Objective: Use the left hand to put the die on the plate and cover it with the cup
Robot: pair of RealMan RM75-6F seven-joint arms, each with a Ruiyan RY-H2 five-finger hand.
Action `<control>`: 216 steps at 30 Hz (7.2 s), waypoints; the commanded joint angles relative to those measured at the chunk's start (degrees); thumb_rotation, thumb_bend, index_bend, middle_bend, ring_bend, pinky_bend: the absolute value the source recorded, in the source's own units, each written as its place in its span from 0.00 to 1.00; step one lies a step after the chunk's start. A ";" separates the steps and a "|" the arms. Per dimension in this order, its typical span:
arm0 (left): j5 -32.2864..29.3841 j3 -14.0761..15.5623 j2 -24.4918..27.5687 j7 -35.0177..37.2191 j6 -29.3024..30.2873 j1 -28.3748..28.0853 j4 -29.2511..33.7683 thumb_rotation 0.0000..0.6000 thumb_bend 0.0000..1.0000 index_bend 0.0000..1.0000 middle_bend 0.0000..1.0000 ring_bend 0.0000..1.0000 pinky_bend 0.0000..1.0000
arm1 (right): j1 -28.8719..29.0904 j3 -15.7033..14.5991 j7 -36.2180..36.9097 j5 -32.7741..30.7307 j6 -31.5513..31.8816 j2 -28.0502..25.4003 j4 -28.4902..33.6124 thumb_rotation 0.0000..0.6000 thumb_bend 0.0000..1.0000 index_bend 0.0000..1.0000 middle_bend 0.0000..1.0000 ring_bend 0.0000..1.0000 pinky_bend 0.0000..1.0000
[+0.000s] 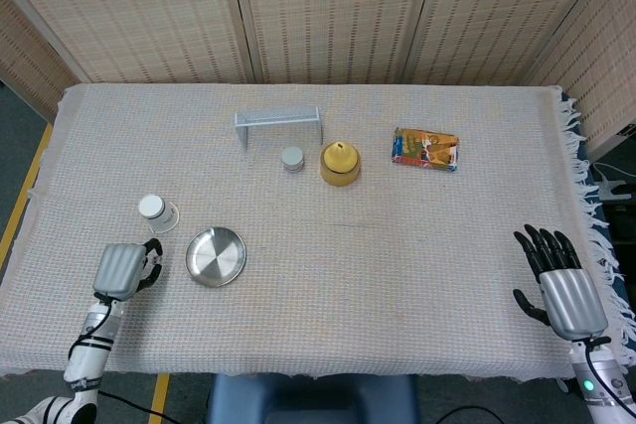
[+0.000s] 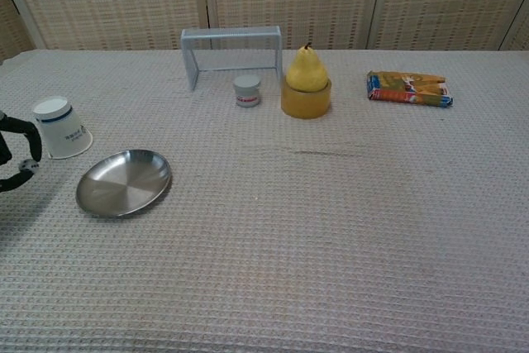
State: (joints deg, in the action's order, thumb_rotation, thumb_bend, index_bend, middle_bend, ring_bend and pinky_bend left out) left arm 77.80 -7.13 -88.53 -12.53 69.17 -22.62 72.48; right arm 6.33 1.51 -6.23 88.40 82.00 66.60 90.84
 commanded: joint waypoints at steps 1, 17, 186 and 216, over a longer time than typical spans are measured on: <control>1.31 -1.00 -1.47 -1.41 -2.98 -3.61 0.98 1.00 0.43 0.58 1.00 0.89 1.00 | 0.06 -0.04 -0.09 -0.08 -0.17 0.05 -0.02 1.00 0.19 0.00 0.00 0.00 0.00; -1.13 -1.59 -6.25 -6.57 -8.06 -9.18 -2.31 1.00 0.43 0.55 1.00 0.89 1.00 | 0.49 0.42 0.90 -1.33 -1.16 -0.26 -0.47 1.00 0.19 0.00 0.00 0.00 0.00; -6.52 1.85 10.32 -4.32 -14.91 -12.83 15.16 1.00 0.43 0.50 0.67 0.62 0.78 | -0.40 -1.27 1.87 1.36 -0.18 -2.13 2.05 1.00 0.19 0.00 0.00 0.00 0.00; -7.59 1.29 6.46 -13.23 -8.22 -12.11 9.59 1.00 0.44 0.50 0.67 0.62 0.78 | -0.61 -1.44 1.95 1.62 0.03 -2.43 2.41 1.00 0.19 0.00 0.00 0.00 0.00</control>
State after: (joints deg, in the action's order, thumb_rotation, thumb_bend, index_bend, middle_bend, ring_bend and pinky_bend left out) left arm 70.66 -5.33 -80.30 -23.31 58.87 -34.98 84.49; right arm 5.72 0.08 -4.27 90.01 82.03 64.16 93.24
